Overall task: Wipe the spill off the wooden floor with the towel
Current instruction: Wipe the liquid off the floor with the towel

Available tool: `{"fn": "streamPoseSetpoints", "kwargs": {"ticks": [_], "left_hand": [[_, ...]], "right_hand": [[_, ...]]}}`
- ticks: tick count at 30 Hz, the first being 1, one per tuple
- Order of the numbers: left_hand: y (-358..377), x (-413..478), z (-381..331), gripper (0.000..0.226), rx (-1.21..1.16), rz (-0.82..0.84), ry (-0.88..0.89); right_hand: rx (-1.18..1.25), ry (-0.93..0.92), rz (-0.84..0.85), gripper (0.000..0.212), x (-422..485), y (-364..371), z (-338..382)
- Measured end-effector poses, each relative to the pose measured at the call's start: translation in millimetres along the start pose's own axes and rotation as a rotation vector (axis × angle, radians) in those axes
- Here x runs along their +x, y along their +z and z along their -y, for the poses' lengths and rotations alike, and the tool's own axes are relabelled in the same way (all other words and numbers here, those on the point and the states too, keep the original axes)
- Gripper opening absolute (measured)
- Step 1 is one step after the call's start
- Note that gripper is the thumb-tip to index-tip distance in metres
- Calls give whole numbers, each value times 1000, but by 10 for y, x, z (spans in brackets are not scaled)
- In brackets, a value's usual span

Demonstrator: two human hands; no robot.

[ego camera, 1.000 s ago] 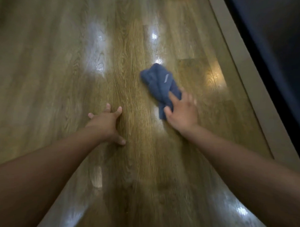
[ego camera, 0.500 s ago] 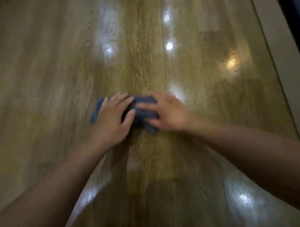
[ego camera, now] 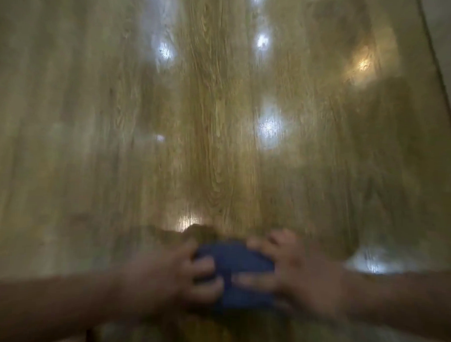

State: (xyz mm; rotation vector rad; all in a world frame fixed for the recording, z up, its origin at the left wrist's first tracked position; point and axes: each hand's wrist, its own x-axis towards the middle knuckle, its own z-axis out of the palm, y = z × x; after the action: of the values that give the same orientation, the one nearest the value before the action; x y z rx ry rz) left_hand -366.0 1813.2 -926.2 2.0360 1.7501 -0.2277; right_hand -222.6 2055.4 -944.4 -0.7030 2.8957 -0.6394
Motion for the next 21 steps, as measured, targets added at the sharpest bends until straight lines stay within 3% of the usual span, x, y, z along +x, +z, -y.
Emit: {"fn": "streamPoseSetpoints", "kwargs": {"ticks": [1, 3, 5, 7, 10, 13, 15, 17, 21], "left_hand": [[153, -141, -347, 17, -81, 41, -43], [262, -195, -534, 22, -175, 64, 9], [129, -45, -250, 16, -91, -77, 187], [-201, 229, 361, 31, 87, -282, 248], [-614, 794, 1286, 48, 250, -506, -126], [-1113, 1475, 1781, 59, 118, -470, -538], [-1244, 1784, 1793, 60, 27, -422, -705], [-1140, 1819, 1625, 62, 41, -441, -709], [-501, 1245, 597, 71, -27, -533, -484]], "right_hand": [[7, -59, 67, 41, -187, 103, 234], [-1, -144, 124, 42, -317, 191, 295], [-8, -223, 88, 54, -215, 83, -29], [-22, -158, -40, 55, 1, -165, -530], [-225, 252, -179, 60, 443, -577, -1485], [-234, 553, -207, 68, 844, -918, -2121], [-191, 650, -187, 69, 987, -974, -2191], [-191, 669, -200, 68, 917, -906, -2042], [-184, 506, -253, 62, 44, -474, -1193]]}}
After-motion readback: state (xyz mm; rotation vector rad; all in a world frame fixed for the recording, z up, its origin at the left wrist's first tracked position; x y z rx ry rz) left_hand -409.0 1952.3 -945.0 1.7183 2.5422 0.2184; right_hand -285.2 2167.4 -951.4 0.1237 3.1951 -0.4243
